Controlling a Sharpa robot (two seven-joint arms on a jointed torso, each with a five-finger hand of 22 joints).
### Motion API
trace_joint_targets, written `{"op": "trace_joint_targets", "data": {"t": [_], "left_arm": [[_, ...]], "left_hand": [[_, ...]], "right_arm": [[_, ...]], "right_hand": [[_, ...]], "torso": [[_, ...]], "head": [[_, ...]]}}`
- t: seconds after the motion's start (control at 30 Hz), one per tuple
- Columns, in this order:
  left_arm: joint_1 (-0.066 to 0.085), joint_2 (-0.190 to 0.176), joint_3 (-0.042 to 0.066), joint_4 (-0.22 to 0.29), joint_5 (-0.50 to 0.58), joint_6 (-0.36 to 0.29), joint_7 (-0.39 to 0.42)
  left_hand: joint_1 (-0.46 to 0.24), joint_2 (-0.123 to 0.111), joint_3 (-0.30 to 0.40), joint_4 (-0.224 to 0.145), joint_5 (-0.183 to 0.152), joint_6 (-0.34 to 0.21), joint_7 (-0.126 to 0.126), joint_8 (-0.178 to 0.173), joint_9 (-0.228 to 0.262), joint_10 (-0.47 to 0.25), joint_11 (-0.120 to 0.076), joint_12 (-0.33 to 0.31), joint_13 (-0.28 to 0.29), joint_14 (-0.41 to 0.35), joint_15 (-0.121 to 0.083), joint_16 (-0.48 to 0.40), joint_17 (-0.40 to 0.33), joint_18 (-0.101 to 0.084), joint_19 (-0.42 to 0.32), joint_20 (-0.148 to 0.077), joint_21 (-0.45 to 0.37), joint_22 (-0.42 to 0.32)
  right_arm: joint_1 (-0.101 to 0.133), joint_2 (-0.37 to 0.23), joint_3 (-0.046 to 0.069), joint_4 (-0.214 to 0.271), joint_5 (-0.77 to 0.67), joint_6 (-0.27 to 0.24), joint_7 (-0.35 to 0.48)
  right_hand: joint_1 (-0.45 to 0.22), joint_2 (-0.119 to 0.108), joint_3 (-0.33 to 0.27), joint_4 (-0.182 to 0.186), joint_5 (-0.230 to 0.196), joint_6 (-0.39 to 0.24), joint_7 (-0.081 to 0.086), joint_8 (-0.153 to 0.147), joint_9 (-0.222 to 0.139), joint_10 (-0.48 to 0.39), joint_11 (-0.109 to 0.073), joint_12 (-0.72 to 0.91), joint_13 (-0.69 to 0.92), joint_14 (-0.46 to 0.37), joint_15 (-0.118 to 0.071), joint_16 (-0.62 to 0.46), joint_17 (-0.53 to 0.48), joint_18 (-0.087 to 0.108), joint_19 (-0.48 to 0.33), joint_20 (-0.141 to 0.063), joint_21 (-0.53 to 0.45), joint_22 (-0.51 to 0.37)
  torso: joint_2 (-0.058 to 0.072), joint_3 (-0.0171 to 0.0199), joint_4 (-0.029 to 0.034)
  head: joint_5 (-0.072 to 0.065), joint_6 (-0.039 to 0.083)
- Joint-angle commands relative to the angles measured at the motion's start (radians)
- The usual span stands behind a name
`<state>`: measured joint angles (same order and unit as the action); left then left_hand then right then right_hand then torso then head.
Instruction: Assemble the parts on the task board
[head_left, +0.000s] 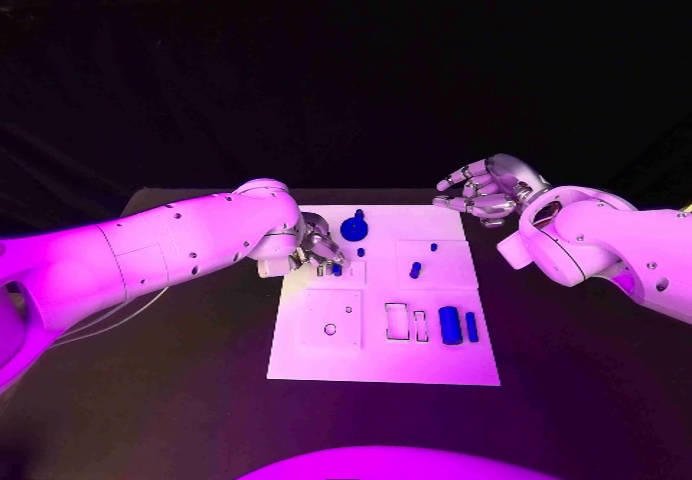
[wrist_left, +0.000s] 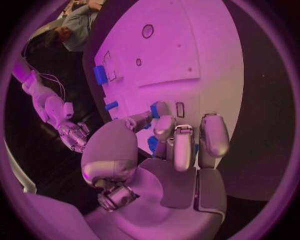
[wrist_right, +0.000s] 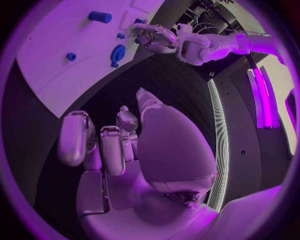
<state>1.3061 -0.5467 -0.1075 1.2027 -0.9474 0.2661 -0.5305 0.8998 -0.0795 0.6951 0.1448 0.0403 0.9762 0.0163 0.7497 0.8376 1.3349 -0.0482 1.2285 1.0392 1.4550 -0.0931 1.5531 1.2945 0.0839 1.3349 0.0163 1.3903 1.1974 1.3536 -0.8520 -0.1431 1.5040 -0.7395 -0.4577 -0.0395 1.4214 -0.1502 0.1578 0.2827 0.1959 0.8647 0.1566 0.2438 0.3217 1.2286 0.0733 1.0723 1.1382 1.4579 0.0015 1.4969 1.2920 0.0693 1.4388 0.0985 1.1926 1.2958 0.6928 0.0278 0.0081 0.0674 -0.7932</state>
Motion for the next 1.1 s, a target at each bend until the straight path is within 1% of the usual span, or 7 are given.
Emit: {"op": "trace_joint_targets", "data": {"t": [0.03,0.33,0.43,0.47,0.77,1.0,1.1], "left_arm": [[-0.002,0.000,-0.001,0.002,-0.001,0.003,0.000],[-0.002,0.000,-0.001,0.001,-0.001,0.001,0.000],[-0.002,0.000,-0.001,0.001,-0.001,0.000,0.001],[-0.002,-0.001,-0.001,0.001,-0.001,0.000,0.001],[-0.002,-0.006,-0.001,0.004,-0.003,-0.008,0.002],[-0.002,-0.016,0.001,0.013,-0.009,-0.018,0.002],[-0.002,-0.021,0.004,0.019,-0.010,-0.020,0.002]], "left_hand": [[0.003,-0.005,-0.023,-0.001,0.017,0.036,-0.014,0.016,0.022,0.023,-0.008,0.009,0.018,0.116,-0.007,0.018,0.276,-0.010,0.015,-0.002,0.021,0.020],[-0.005,-0.014,-0.053,0.019,0.017,0.038,-0.014,0.013,0.023,0.024,-0.008,0.009,0.020,0.116,-0.007,0.018,0.276,-0.009,0.014,-0.003,0.020,0.019],[-0.010,-0.017,-0.073,0.035,0.016,0.040,-0.014,0.011,0.023,0.024,-0.008,0.008,0.021,0.116,-0.007,0.018,0.276,-0.010,0.015,-0.003,0.020,0.020],[-0.014,-0.022,-0.095,0.050,0.016,0.041,-0.014,0.010,0.024,0.025,-0.008,0.009,0.024,0.116,-0.007,0.018,0.276,-0.010,0.015,-0.003,0.020,0.021],[-0.011,-0.057,-0.199,0.113,0.016,0.043,-0.016,0.005,0.030,0.028,-0.010,0.010,0.030,0.116,-0.009,0.018,0.276,-0.010,0.016,-0.005,0.019,0.022],[-0.001,-0.064,-0.229,0.130,0.016,0.043,-0.017,0.004,0.032,0.028,-0.011,0.010,0.032,0.116,-0.010,0.018,0.276,-0.009,0.015,-0.005,0.018,0.022],[0.002,-0.066,-0.235,0.134,0.016,0.043,-0.017,0.004,0.032,0.028,-0.011,0.010,0.032,0.116,-0.010,0.018,0.276,-0.010,0.015,-0.005,0.018,0.022]], "right_arm": [[0.000,0.000,0.001,0.001,-0.002,0.001,0.003],[0.000,0.000,0.001,0.000,-0.002,0.001,0.003],[0.000,0.000,0.001,0.000,-0.002,0.000,0.004],[0.000,0.000,0.001,0.000,-0.002,0.000,0.005],[0.000,0.000,0.001,-0.001,-0.001,-0.001,0.007],[0.000,0.000,0.000,-0.002,-0.001,0.000,0.008],[0.000,0.000,0.000,-0.003,-0.001,0.000,0.008]], "right_hand": [[-0.014,-0.011,0.026,0.002,0.014,-0.010,0.002,0.018,0.004,-0.018,-0.001,-0.013,-0.006,0.082,-0.006,-0.009,0.172,0.012,-0.021,0.000,-0.016,0.045],[-0.015,-0.012,0.026,0.003,0.013,-0.011,0.002,0.019,0.004,-0.019,-0.001,-0.015,-0.008,0.081,-0.005,-0.010,0.171,0.012,-0.021,0.000,-0.017,0.044],[-0.016,-0.013,0.026,0.004,0.013,-0.011,0.002,0.019,0.004,-0.019,-0.001,-0.014,-0.007,0.081,-0.005,-0.010,0.171,0.013,-0.021,0.000,-0.018,0.044],[-0.017,-0.013,0.026,0.004,0.012,-0.011,0.002,0.019,0.004,-0.019,-0.001,-0.014,-0.008,0.081,-0.005,-0.010,0.171,0.013,-0.021,0.000,-0.018,0.044],[-0.017,-0.013,0.026,0.004,0.012,-0.011,0.002,0.019,0.004,-0.019,-0.001,-0.014,-0.008,0.081,-0.005,-0.010,0.171,0.013,-0.021,0.000,-0.018,0.044],[-0.019,-0.014,0.026,0.005,0.011,-0.012,0.002,0.020,0.004,-0.020,-0.001,-0.015,-0.009,0.081,-0.005,-0.010,0.170,0.013,-0.021,0.000,-0.018,0.044],[-0.019,-0.014,0.026,0.005,0.011,-0.012,0.002,0.020,0.004,-0.020,-0.001,-0.015,-0.009,0.081,-0.005,-0.010,0.170,0.013,-0.021,0.000,-0.018,0.044]], "torso": [[-0.001,0.0005,0.0001],[0.000,0.0005,-0.0005],[0.000,0.0005,-0.0005],[0.000,0.0003,-0.0006],[-0.001,0.0000,-0.0003],[-0.001,0.0003,-0.0006],[-0.001,0.0003,-0.0009]], "head": [[0.000,-0.002],[0.000,0.001],[0.000,0.001],[0.000,0.001],[0.000,0.004],[0.001,0.006],[0.001,0.007]]}}
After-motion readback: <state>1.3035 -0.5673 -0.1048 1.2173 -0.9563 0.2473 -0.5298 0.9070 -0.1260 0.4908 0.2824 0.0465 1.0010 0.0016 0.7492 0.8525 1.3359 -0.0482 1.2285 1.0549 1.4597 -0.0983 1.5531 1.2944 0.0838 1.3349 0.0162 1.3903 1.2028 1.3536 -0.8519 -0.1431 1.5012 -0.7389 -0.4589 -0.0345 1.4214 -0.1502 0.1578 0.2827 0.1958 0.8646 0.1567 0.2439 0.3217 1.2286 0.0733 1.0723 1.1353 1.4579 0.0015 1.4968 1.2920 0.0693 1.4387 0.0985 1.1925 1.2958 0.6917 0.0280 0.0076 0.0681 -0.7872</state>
